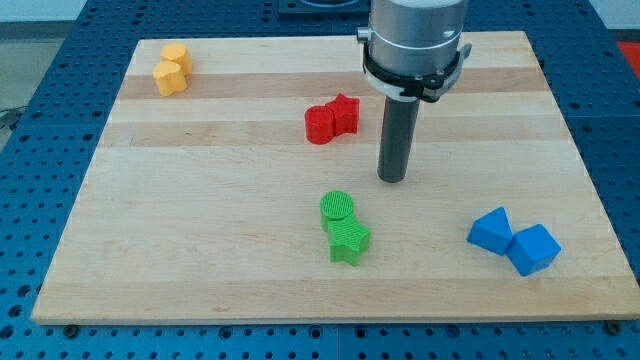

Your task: Separate the green circle from the green star

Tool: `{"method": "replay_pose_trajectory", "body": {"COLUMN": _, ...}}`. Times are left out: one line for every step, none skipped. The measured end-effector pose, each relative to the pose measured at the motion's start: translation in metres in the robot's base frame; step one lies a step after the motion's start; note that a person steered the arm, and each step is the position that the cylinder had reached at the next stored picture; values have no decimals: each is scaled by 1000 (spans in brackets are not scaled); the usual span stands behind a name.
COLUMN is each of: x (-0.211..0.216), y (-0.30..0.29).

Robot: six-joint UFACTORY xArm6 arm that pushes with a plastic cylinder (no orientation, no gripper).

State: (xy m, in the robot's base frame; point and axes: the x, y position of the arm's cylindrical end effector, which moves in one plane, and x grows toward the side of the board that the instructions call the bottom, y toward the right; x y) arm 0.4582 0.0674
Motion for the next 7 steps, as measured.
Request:
{"method": "replay_pose_trajectory", "body": {"x": 1, "y": 0}}
{"method": "replay_pose_trajectory", "body": {"x": 34, "y": 0}}
{"method": "replay_pose_trajectory", "body": {"x": 35, "y": 0}}
{"method": "replay_pose_trajectory", "body": {"x": 37, "y": 0}}
{"method": "replay_pose_trajectory", "body": {"x": 37, "y": 0}}
{"method": "replay_pose_trajectory", "body": {"x": 37, "y": -6}}
{"method": "replay_pose_trajectory", "body": {"x": 37, "y": -10}}
